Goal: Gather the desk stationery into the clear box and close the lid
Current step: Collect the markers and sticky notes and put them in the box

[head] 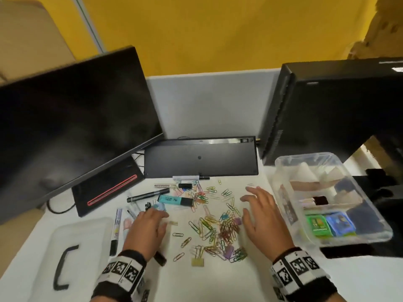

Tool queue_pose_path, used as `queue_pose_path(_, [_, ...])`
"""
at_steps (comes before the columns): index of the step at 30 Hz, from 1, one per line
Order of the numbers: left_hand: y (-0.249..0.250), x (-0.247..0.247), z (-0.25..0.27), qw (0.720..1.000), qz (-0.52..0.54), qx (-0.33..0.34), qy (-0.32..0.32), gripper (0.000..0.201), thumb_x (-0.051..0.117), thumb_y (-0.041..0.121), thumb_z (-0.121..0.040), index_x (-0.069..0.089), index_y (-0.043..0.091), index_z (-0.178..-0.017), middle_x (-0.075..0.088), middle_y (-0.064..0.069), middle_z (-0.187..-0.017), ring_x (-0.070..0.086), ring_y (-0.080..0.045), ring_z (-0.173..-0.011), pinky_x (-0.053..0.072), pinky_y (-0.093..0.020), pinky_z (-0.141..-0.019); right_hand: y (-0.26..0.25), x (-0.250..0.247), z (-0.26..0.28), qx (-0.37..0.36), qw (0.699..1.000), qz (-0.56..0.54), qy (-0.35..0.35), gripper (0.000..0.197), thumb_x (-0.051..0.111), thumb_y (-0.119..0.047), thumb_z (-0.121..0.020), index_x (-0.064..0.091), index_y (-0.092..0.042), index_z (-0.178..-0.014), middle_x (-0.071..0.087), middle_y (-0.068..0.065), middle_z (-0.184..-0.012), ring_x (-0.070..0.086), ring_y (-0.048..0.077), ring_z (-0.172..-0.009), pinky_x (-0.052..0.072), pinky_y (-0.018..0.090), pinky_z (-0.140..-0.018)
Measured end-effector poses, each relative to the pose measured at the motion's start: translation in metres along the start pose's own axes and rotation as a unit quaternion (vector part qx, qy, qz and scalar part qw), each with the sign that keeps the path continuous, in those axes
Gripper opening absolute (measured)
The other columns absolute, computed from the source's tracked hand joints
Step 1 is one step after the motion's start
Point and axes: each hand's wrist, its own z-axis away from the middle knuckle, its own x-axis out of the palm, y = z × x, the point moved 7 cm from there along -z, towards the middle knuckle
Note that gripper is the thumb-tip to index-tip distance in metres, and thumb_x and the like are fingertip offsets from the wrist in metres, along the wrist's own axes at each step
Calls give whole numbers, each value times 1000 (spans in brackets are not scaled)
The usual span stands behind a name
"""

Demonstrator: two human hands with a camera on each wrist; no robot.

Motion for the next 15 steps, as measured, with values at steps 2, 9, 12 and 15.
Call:
queue_pose_path(2, [-6,1,-15,999,-35,12,-11,31,48,33,-93,53,34,-124,49,11,-130,43,-10,-115,39,-28,-98,-23,27,-12,-18,999,-5,-45,25,49,-20,-92,57,-22,-115,45,-8,-133,35,12,-129,37,32,-107])
queue_pose_path(9, [9,23,-77,986,-95,116,-67,43,47,20,-91,45,24,-134,44,1,-137,39,-21,-124,38,-35,-103,-77,95,-79,-66,989,1,-132,24,43,-20,-96,56,-19,-116,55,-4,-115,49,16,-109,44,28,-89])
queue_pose_path(12, [3,38,-90,986,-68,96,-123,47,48,17,-90,42,23,-136,40,-1,-136,35,-23,-124,40,-37,-101,-85,131,-110,-69,981,38,-175,28,47,-16,-94,51,-19,-121,53,0,-120,49,19,-110,47,33,-84])
queue_pose_path(15, [1,40,-94,988,-61,98,-99,43,49,17,-91,45,24,-132,40,1,-135,34,-22,-124,41,-35,-96,-91,163,-125,-81,961,101,-245,43,55,-12,-89,43,-19,-130,46,2,-128,44,23,-117,48,37,-84])
